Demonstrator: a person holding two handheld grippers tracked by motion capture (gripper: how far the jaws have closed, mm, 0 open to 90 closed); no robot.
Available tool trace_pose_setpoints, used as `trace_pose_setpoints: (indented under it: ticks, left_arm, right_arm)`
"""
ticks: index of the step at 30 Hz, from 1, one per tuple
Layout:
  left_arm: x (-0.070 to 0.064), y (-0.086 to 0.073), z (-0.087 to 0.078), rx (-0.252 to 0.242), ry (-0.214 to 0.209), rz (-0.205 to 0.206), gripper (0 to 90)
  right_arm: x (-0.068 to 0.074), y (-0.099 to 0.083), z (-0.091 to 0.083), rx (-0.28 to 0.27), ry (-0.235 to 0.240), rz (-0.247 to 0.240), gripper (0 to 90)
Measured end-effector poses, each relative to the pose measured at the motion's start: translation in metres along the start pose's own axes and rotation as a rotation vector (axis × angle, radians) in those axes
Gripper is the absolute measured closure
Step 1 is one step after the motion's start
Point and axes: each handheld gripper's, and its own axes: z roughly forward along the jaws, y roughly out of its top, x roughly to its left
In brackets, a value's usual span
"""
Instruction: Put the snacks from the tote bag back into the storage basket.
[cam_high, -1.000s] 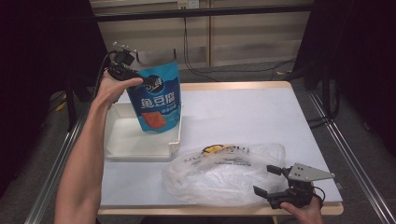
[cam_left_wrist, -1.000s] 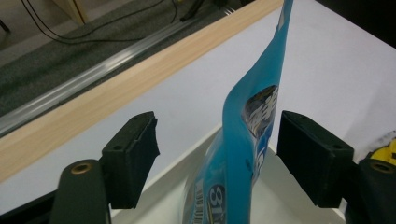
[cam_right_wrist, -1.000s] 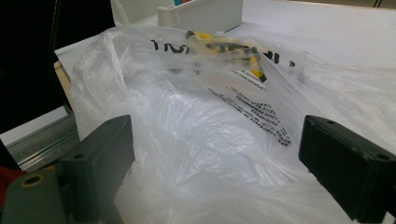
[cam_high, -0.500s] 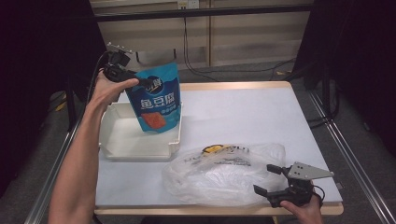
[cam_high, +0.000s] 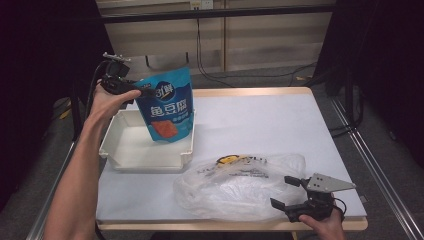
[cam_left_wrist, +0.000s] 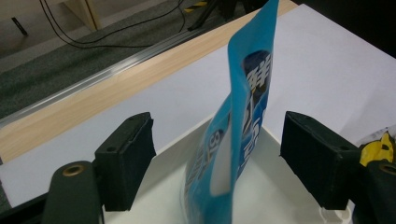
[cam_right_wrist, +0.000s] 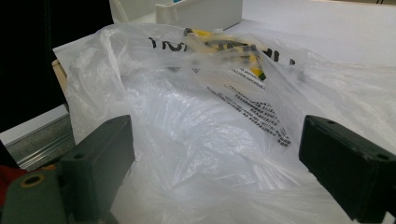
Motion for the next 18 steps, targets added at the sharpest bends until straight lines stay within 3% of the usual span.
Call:
trace_pose_setpoints:
  ticks: [4, 8, 10, 11, 14, 18]
  left_arm:
    - [0.002, -0.004, -0.006, 0.013, -0.022, 0.015, 33.4]
    - [0.004, -0.005, -0.008, 0.028, -0.039, 0.037, 58.5]
    - [0.003, -0.005, -0.006, 0.051, -0.024, 0.076, 70.6]
    - [0.003, -0.004, -0.003, 0.054, -0.012, 0.075, 77.2]
    - [0.001, -0.001, 0.000, 0.054, 0.022, 0.099, 83.7]
    - [0.000, 0.008, 0.006, 0.057, 0.052, 0.121, 84.8]
  right_arm:
    - [0.000, 0.000, 0.000, 0.004, -0.001, 0.004, 9.9]
    - [0.000, -0.001, 0.000, 0.004, -0.007, 0.010, 9.9]
    - [0.000, -0.001, 0.000, 0.005, -0.009, 0.008, 9.9]
    - [0.000, -0.001, 0.000, 0.006, -0.009, 0.009, 9.9]
    - [0.000, -0.001, 0.000, 0.008, -0.009, 0.008, 10.0]
    - [0.000, -0.001, -0.001, 0.006, -0.009, 0.010, 9.9]
